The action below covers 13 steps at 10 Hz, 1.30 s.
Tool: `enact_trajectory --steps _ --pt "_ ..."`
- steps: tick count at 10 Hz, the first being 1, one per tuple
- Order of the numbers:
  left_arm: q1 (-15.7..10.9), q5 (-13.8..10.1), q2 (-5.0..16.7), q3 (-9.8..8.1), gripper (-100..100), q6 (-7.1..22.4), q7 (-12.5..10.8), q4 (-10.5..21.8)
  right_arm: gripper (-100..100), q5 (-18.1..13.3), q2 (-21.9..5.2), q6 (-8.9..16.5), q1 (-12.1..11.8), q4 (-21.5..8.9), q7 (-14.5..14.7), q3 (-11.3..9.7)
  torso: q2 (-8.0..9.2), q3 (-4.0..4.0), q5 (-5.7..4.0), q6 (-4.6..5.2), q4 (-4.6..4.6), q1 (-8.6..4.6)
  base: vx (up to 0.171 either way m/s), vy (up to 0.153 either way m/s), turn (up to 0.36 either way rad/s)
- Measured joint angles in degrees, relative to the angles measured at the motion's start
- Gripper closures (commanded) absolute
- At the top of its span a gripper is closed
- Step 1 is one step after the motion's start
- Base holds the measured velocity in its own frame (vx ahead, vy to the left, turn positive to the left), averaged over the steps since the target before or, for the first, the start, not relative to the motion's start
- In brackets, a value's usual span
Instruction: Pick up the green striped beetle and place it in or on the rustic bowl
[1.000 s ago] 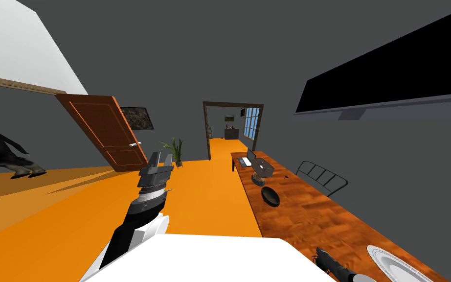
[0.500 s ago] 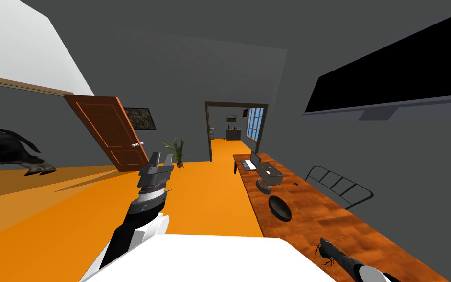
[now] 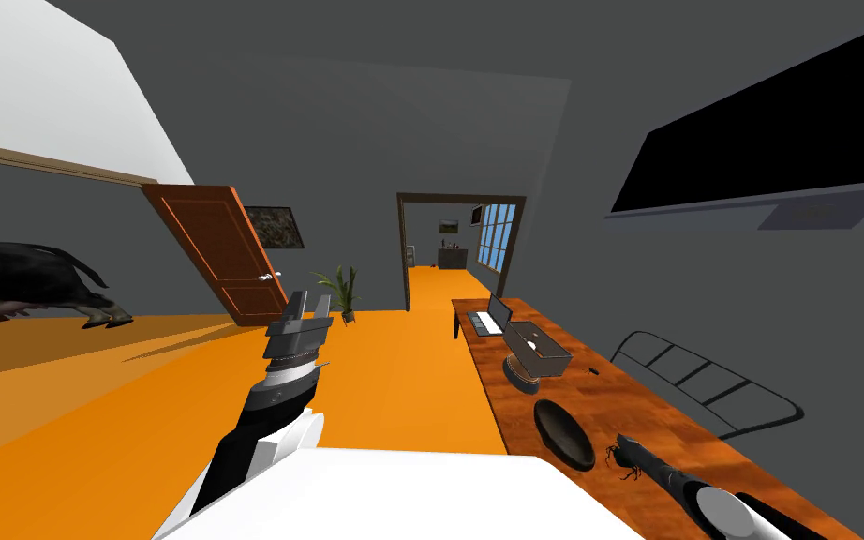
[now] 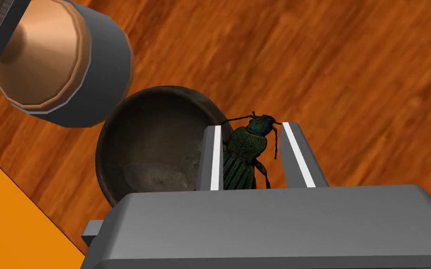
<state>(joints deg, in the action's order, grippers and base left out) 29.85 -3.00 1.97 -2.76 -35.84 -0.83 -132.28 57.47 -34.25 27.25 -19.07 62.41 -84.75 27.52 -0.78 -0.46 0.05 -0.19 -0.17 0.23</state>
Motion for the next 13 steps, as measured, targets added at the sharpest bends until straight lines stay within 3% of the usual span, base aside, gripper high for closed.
enact_trajectory --steps 4,13 --pt "0.0 0.0 0.0 0.00 0 0.0 0.0 0.0 100 1.5 -1.8 4.0 0.4 1.3 -1.9 2.0 0.29 0.13 -0.07 0.10 -0.01 0.05 0.111 0.017 0.053" --pt "0.0 0.0 0.0 0.00 0 0.0 0.0 0.0 100 2.0 1.0 15.6 1.1 -1.6 -5.5 8.2 0.70 0.35 -0.01 0.22 0.05 0.07 0.029 0.023 0.005"
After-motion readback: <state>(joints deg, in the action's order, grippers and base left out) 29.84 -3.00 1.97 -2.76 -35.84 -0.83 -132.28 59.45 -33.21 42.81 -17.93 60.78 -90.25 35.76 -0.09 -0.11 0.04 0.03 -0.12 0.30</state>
